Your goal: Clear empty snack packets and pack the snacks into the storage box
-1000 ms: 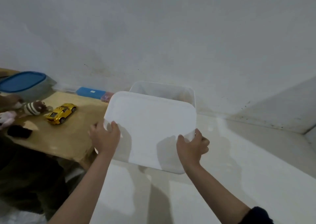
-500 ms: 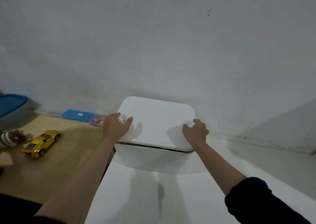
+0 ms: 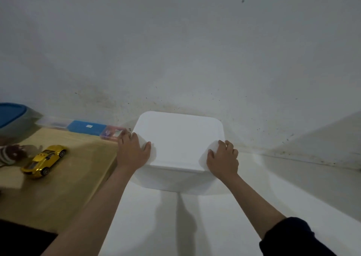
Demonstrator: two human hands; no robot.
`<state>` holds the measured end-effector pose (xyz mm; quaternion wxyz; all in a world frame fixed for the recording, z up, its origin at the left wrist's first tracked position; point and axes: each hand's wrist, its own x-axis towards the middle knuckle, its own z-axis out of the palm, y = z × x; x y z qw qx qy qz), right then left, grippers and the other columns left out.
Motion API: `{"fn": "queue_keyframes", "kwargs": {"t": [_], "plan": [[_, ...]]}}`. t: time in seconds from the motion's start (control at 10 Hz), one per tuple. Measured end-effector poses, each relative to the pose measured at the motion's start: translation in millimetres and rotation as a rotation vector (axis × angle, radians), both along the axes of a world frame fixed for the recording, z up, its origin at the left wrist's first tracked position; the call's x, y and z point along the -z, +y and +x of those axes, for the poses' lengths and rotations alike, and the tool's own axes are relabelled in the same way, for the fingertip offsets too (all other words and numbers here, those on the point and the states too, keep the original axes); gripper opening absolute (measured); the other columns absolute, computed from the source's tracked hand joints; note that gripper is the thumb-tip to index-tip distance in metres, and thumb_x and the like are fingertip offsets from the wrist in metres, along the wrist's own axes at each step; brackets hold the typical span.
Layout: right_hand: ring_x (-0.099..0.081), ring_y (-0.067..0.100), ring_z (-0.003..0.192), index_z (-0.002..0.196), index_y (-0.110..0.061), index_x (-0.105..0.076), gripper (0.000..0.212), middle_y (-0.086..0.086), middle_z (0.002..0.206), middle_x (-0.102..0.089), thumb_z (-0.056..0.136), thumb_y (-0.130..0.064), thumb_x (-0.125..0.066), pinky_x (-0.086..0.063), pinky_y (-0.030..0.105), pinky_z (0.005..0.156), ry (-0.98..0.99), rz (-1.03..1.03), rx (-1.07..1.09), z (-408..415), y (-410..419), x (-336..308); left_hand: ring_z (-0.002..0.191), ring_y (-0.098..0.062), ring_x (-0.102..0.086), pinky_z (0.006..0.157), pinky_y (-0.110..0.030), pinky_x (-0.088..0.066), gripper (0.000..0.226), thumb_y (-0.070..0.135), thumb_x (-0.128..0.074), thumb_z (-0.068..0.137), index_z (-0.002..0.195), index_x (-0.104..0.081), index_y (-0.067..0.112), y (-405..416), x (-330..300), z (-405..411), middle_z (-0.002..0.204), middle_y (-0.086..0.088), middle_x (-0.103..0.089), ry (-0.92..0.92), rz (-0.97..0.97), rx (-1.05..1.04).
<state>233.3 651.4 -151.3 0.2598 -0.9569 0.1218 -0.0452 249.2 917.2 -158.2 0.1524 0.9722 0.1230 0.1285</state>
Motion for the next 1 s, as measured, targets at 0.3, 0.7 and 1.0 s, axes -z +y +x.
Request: {"fn": "queue_keyframes", "kwargs": {"t": [0.3,0.7,1.0], "plan": [[-0.040,0.037,0.127,0.140,-0.004,-0.034,0.059,0.012,0.147,-0.034,0.086,-0.021,-0.052,-0.042,0.043,0.093,-0.135,0.174,0.041,-8.8,0.4,7.0,0.135,-0.040,-0.030,0.105,-0.048,-0.037,0.087,0.067,-0.045,0.082,0.134,-0.041,-0.003,-1.7,4.8,4.0,0.142,-0.024,-0.039,0.055,0.051,-0.001],[-0.050,0.038,0.120,0.148,-0.007,-0.019,0.069,0.016,0.141,-0.042,0.092,-0.034,-0.048,-0.043,0.042,0.091,-0.040,0.265,0.151,-13.6,5.7,6.5,0.142,-0.038,-0.021,0.113,-0.048,-0.027,0.114,0.085,-0.022,0.072,0.145,-0.023,-0.003,3.3,0.1,5.4,0.154,-0.023,-0.020,0.159,0.139,0.116],[-0.028,0.035,0.139,0.148,-0.003,-0.013,0.074,0.019,0.153,-0.020,0.094,-0.039,-0.048,-0.028,0.048,0.112,-0.055,0.431,0.210,-34.0,3.4,-17.9,0.121,-0.043,-0.051,0.101,-0.062,-0.037,0.075,0.052,-0.015,0.093,0.123,-0.055,-0.003,-16.7,-10.0,-18.6,0.132,-0.028,-0.053,-0.048,0.192,0.141]]}}
